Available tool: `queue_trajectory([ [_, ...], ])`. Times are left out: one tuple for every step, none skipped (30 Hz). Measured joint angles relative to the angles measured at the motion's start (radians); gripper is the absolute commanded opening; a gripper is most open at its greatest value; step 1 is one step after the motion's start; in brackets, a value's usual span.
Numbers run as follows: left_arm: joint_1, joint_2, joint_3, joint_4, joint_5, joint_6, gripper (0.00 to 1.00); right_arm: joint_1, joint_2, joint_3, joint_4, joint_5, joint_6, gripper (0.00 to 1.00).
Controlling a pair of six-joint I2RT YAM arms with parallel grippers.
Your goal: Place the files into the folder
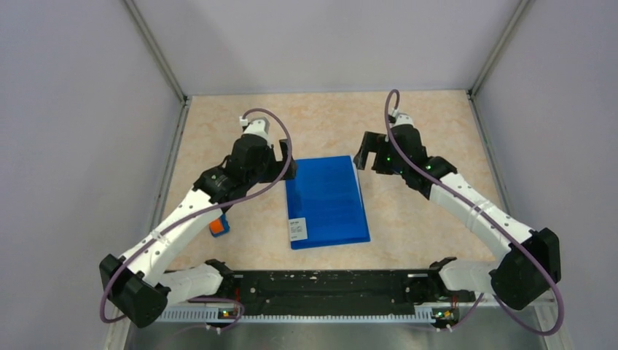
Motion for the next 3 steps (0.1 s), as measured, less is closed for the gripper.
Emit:
queue_trajectory([
  [0.000,0.000,-0.002,0.001,-0.002,0.000,0.98,0.000,0.001,0.000,0.001,0.000,0.000,0.99],
  [0.000,-0.002,-0.004,0.002,-0.002,0.000,0.98,0.000,0.003,0.000,0.003,0.000,0.000,0.99],
  [-0.001,-0.003,-0.006,0.002,-0.004,0.000,0.98,0.000,0.004,0.000,0.003,0.000,0.000,0.99],
])
